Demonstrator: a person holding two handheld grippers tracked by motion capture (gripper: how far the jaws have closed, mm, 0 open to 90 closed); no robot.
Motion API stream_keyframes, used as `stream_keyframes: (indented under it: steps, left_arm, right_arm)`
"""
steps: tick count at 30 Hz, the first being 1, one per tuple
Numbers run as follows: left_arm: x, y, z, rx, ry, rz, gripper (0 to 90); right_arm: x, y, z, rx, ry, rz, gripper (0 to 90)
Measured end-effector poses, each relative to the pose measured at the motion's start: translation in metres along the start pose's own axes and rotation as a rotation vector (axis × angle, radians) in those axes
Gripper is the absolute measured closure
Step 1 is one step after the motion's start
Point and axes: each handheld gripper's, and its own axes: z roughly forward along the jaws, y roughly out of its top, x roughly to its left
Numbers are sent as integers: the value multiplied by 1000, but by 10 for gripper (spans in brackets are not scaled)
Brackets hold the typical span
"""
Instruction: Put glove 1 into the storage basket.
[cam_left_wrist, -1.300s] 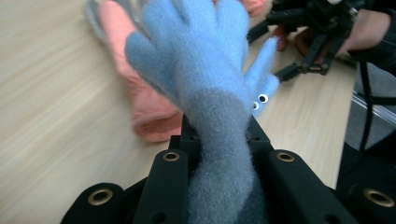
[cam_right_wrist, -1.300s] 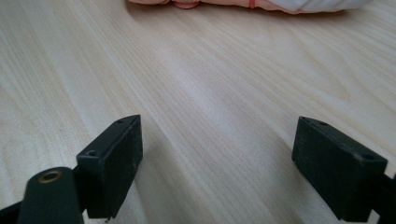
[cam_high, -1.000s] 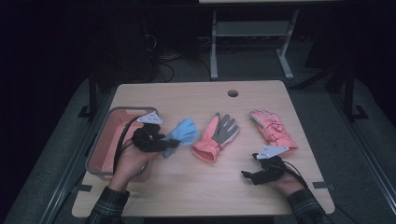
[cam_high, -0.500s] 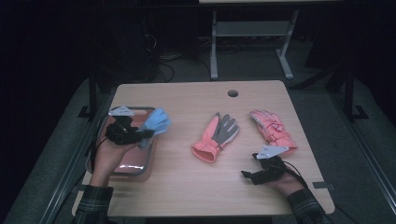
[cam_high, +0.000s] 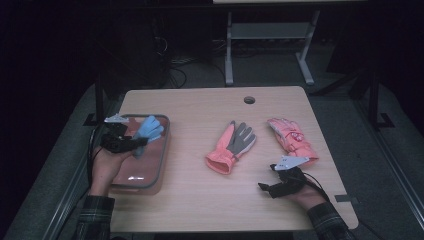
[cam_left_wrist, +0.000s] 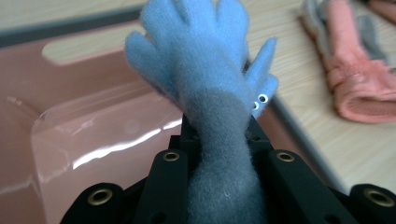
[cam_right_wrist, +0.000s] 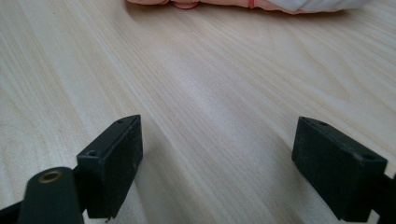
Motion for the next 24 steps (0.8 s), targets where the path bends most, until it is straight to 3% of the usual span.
stream_keyframes:
  steps: [4, 8, 9, 20, 24]
  left_arm:
    - [13, -6, 17, 46, 20, -30, 755]
    - [17, -8, 28, 74, 18, -38, 752]
    - [18, -9, 34, 101, 23, -36, 752]
    - [19, -10, 54, 163, 18, -28, 730]
    - [20, -11, 60, 197, 12, -22, 663]
  right_arm:
    - [0, 0, 0, 1, -1, 1, 161]
    - [0, 0, 0, 0, -2, 1, 162]
    - [0, 0, 0, 0, -2, 0, 161]
    - [0, 0, 0, 0, -3, 1, 161]
    - [0, 0, 0, 0, -3, 1, 162]
